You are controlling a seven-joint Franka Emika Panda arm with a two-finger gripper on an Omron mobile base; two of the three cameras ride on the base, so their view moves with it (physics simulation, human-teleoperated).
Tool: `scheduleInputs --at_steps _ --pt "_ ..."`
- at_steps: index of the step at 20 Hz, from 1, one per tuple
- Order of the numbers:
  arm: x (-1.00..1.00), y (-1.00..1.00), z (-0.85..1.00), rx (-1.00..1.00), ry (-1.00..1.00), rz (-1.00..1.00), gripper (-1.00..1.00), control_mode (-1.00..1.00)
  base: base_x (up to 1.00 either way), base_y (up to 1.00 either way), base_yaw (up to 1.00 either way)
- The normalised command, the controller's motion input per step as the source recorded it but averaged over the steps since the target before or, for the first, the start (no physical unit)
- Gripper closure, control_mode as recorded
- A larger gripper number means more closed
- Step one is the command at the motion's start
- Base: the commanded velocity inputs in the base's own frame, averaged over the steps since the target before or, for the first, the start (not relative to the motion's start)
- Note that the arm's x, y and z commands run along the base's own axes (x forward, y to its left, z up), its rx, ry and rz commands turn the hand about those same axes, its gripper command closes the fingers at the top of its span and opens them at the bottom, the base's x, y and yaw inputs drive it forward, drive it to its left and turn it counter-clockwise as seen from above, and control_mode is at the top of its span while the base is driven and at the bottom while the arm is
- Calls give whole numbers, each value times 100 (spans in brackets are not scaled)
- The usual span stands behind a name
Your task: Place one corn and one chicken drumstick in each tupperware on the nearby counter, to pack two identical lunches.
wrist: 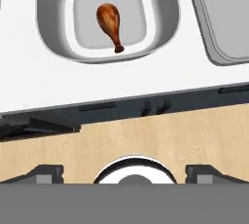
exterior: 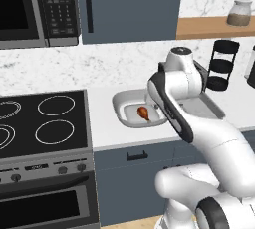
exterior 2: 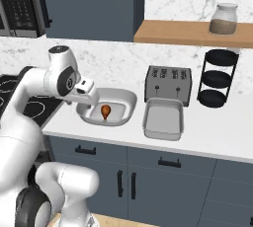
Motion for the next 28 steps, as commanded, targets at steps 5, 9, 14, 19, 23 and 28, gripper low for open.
scheduleInputs --at_steps 5,9,14,19,23,28 --pt "-98 0 22 0 -32 -34 -100 -100 0 0 0" --pt "-90 0 29 0 -28 -29 -100 -100 0 0 0" --pt "0 0 0 0 0 0 -100 100 -65 -15 2" --pt "0 0 0 0 0 0 -100 100 -52 -36 29" --pt "0 0 0 0 0 0 -100 100 -33 -42 44" --pt "0 0 0 0 0 0 -100 100 -61 -56 54"
